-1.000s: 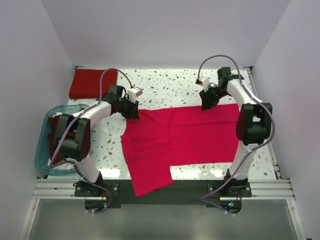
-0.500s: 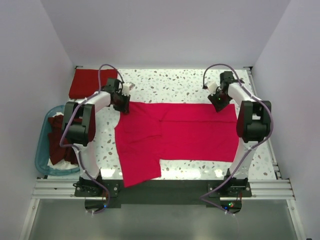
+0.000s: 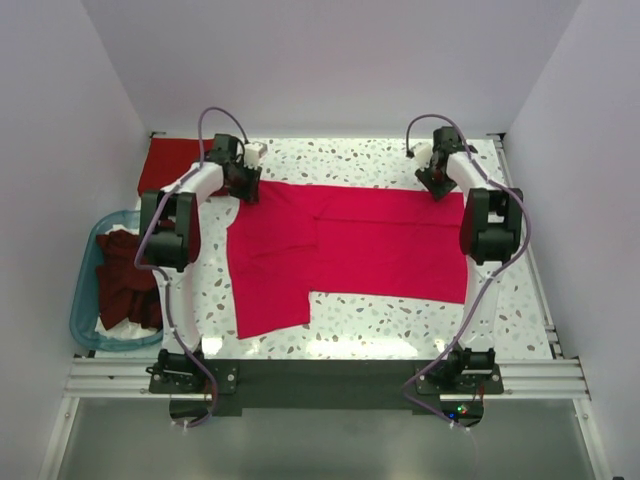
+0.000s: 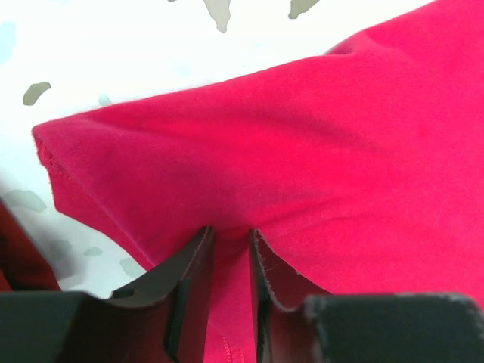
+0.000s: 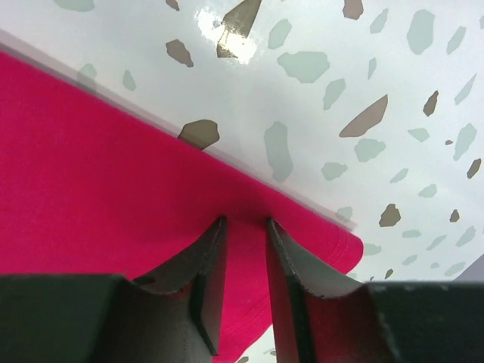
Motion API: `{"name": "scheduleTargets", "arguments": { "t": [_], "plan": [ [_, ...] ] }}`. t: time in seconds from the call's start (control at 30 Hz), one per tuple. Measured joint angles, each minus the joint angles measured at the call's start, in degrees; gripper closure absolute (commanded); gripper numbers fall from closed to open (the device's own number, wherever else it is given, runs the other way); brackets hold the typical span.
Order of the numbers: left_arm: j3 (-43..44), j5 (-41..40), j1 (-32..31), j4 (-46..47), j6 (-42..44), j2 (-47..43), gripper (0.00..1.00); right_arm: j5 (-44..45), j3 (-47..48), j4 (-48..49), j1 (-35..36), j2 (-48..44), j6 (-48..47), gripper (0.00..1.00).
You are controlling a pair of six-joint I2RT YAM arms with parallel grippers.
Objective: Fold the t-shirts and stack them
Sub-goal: Fold the tshirt
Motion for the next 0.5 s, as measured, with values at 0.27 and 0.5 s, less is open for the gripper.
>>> {"name": "scheduleTargets", "arguments": {
  "t": [0.27, 0.5],
  "plan": [
    [-2.16, 5.42, 0.28, 0.17, 4.87, -5.75, 0.34, -5.66, -3.17, -0.63, -0.13, -6.29, 1.31, 0.35],
    [-7.96, 12.66, 2.49, 3.52, 8.00, -29.97, 0.00, -13.90, -5.99, -1.84, -0.11, -28.57, 0.46, 0.02]
  ]
}}
